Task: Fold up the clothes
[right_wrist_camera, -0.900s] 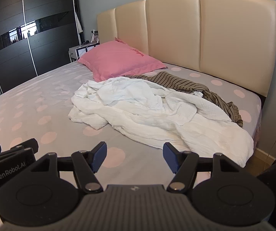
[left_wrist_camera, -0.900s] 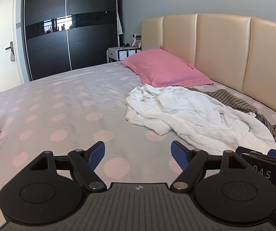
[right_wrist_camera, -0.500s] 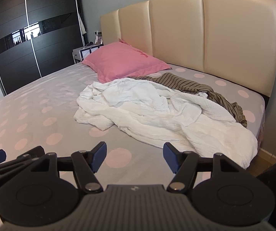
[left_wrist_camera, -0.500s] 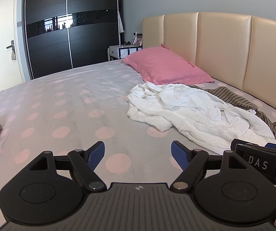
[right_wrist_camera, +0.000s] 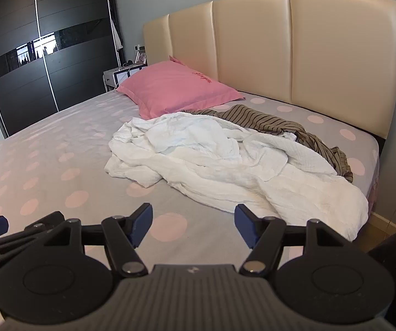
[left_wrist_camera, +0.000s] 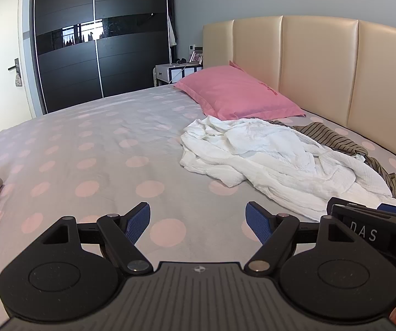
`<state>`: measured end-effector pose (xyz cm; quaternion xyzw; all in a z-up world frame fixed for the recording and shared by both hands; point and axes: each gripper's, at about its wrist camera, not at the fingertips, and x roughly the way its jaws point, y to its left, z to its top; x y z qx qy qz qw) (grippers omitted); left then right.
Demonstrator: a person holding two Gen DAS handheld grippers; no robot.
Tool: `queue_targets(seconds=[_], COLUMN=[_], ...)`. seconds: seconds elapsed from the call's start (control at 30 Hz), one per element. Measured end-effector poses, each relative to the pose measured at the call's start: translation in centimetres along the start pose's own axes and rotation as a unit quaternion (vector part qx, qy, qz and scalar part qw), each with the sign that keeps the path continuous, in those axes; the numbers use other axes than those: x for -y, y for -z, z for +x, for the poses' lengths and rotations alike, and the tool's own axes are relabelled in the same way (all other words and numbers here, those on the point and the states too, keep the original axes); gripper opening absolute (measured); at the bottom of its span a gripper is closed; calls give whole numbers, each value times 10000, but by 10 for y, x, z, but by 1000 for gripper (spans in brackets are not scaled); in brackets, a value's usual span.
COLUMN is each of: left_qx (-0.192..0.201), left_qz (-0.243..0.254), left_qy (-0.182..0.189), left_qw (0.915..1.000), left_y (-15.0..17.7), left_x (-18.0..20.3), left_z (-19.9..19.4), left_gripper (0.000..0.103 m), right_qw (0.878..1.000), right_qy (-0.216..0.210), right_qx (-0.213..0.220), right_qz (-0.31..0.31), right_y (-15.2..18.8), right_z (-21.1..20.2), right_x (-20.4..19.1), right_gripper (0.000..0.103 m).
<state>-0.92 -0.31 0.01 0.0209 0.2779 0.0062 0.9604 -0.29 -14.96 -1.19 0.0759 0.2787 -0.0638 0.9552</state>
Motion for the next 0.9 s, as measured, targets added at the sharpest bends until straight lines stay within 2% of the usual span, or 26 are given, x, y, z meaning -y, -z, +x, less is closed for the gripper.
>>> queue_targets(seconds=[0.9], left_qx=[-122], left_qz=[0], left_qy=[55], left_qw=[9999], left_y=[-1], left_x=[8], left_z=[7], left_gripper=[76], right_qw=[9999], right_qy=[42], right_qx=[-10], right_qz=[149], right_y=[-2], right_z=[3], right_x=[10], right_gripper=[69])
